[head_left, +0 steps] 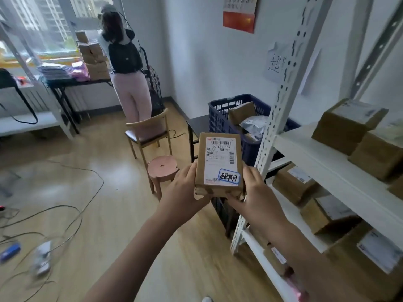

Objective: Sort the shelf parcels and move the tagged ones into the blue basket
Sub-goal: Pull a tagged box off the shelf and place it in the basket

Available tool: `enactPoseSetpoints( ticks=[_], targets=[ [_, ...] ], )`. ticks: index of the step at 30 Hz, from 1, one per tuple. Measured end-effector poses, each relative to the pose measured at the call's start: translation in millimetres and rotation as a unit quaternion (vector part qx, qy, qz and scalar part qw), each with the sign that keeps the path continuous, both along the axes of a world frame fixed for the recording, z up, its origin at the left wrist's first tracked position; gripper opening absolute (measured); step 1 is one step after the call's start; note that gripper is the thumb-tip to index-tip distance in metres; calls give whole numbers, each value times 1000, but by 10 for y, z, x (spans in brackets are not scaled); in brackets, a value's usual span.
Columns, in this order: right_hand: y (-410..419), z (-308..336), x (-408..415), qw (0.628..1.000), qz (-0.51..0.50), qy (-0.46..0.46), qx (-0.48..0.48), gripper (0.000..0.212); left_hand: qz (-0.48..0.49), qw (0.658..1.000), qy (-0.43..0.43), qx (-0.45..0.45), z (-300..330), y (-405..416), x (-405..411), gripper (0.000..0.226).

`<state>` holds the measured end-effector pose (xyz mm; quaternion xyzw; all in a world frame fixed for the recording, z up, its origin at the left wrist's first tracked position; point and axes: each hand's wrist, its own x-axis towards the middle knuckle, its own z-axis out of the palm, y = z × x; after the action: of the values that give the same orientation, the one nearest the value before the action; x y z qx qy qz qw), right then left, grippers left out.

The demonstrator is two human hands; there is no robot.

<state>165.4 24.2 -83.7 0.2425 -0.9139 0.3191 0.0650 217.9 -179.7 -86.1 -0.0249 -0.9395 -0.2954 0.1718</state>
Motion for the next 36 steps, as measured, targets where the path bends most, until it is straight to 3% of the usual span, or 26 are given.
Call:
enactPoseSetpoints(
  ticks=[11, 18, 28, 36],
  targets=[
    [-1039, 86, -2270, 997, -51, -42, -31, 80, -44, 998, -17, -48, 222, -1022, -2486, 70],
    [-1502, -142, -3657, 984, -170, -43, -24, 83, -165, 984, -68, -20, -42, -1516, -4380, 82],
    [-1234, -450, -4925, 931, -353, -93, -14, 82, -359, 925, -119, -46, -389, -1024, -6468, 78],
    [-746, -825, -5843, 908, -401, -122, 8, 73, -406, 896, -121, -133, -753, -415, -7627, 84]
  ],
)
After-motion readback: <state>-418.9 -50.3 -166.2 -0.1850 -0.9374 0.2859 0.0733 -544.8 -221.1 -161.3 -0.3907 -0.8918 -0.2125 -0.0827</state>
